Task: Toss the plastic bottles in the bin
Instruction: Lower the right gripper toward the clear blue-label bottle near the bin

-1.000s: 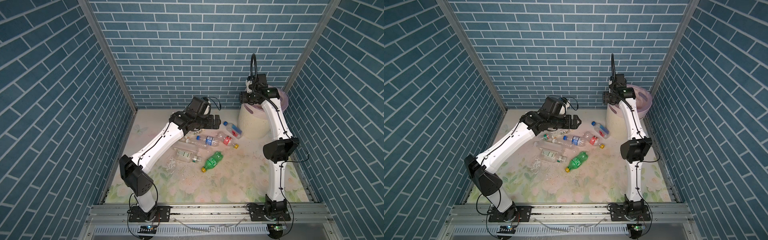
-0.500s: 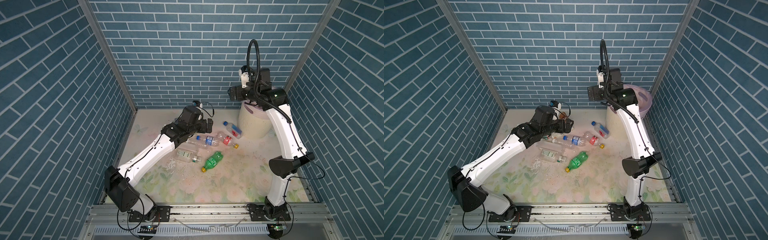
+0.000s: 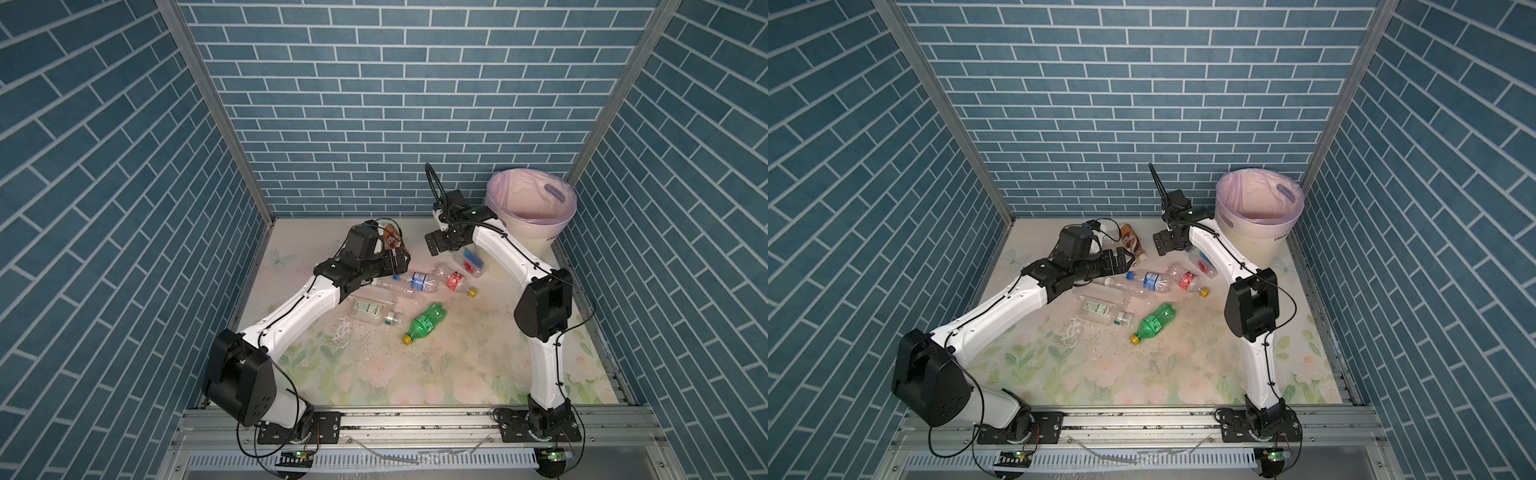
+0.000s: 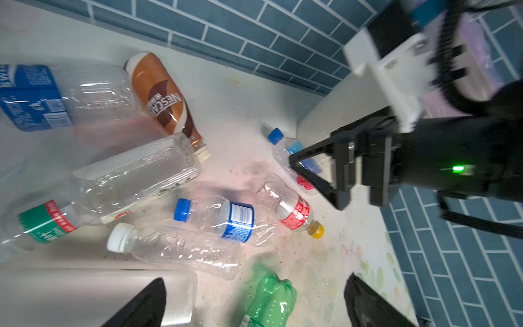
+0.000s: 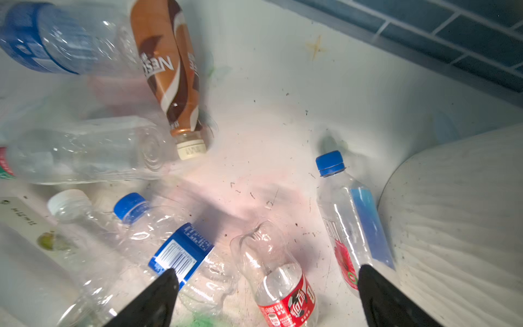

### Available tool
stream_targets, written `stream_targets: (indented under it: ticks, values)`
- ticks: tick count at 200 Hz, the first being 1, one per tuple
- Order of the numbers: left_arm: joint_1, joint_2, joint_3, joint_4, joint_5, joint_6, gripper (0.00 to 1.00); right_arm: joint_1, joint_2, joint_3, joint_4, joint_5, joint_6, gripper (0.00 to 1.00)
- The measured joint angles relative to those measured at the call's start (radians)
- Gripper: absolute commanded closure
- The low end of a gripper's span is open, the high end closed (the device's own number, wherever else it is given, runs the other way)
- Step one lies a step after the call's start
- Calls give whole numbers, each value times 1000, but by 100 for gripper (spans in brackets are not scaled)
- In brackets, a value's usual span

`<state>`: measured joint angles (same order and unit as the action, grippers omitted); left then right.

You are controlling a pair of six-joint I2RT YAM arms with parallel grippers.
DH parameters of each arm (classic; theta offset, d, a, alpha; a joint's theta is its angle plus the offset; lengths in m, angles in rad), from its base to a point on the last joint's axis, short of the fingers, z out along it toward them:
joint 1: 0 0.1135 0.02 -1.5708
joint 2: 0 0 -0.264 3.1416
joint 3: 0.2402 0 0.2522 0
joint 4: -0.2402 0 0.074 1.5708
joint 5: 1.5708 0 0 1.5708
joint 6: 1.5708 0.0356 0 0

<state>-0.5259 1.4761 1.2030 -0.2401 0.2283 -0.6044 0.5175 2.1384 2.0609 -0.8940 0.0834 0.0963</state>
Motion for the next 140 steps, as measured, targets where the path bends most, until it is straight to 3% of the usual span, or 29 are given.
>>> stream_targets:
  ticks: [89,140]
  values:
    - [0,152,28,146,179,-83,1,-128,90,-82,80,-5,-1,14]
    - [0,193,64,169,219,-103,1,-156,147,-84,95,4,-9,20]
